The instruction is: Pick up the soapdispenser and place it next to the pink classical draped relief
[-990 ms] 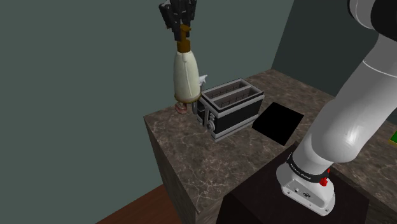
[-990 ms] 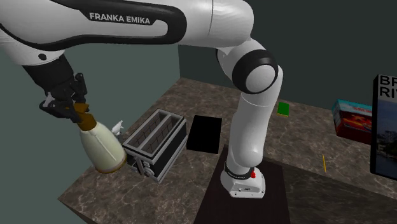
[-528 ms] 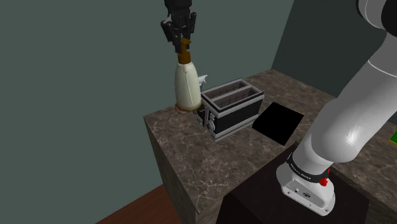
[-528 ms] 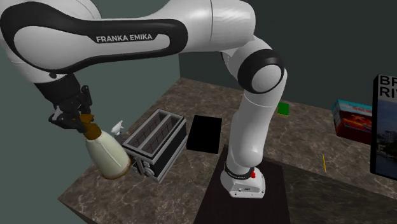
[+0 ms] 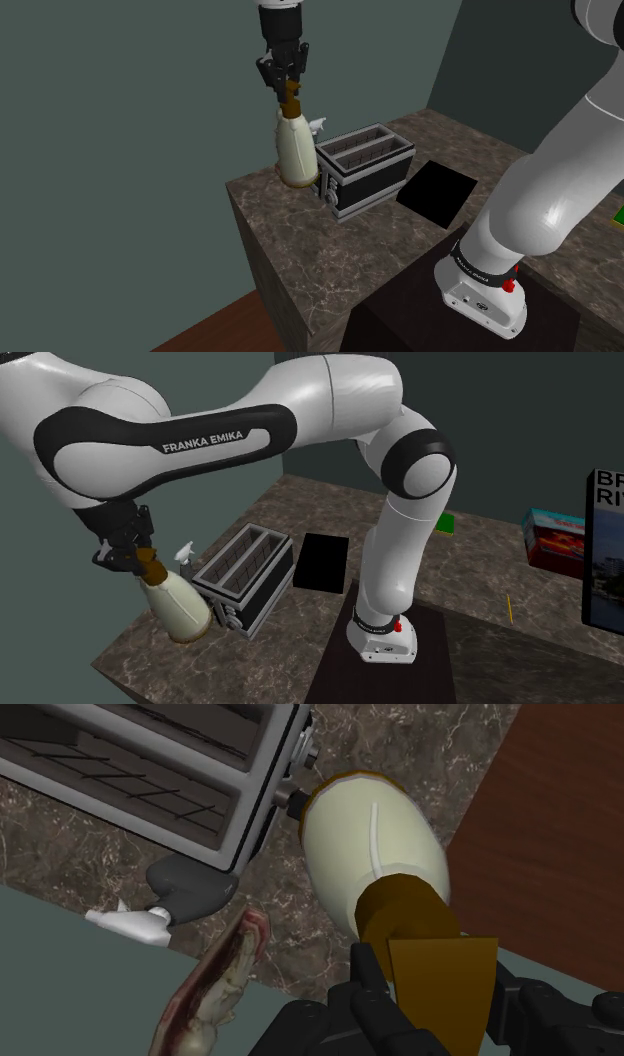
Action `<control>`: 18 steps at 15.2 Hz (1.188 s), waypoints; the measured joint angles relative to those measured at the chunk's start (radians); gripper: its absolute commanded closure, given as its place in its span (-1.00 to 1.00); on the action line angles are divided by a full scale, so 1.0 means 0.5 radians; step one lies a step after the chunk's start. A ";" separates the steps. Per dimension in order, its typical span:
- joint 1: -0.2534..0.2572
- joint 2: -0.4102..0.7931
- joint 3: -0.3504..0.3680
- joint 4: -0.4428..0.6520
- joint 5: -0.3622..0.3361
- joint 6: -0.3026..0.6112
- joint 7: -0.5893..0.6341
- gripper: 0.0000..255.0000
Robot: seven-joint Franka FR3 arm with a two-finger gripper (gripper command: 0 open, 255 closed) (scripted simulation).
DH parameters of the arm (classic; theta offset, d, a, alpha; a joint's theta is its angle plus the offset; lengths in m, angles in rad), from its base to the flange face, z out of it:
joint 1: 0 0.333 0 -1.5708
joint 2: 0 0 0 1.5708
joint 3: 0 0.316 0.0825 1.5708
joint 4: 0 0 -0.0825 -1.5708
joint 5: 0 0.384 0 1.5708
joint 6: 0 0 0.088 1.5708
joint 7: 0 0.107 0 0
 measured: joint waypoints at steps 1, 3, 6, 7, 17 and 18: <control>-0.001 -0.009 -0.002 -0.036 0.002 0.027 -0.002 1.00; 0.000 -0.021 -0.002 -0.099 0.006 0.080 -0.002 1.00; -0.001 -0.031 -0.004 -0.196 0.009 0.167 -0.002 1.00; 0.001 -0.030 -0.001 -0.222 0.009 0.194 0.003 1.00; 0.003 -0.026 0.002 -0.486 0.007 0.461 0.015 1.00; 0.004 -0.027 0.002 -0.514 0.007 0.488 0.015 1.00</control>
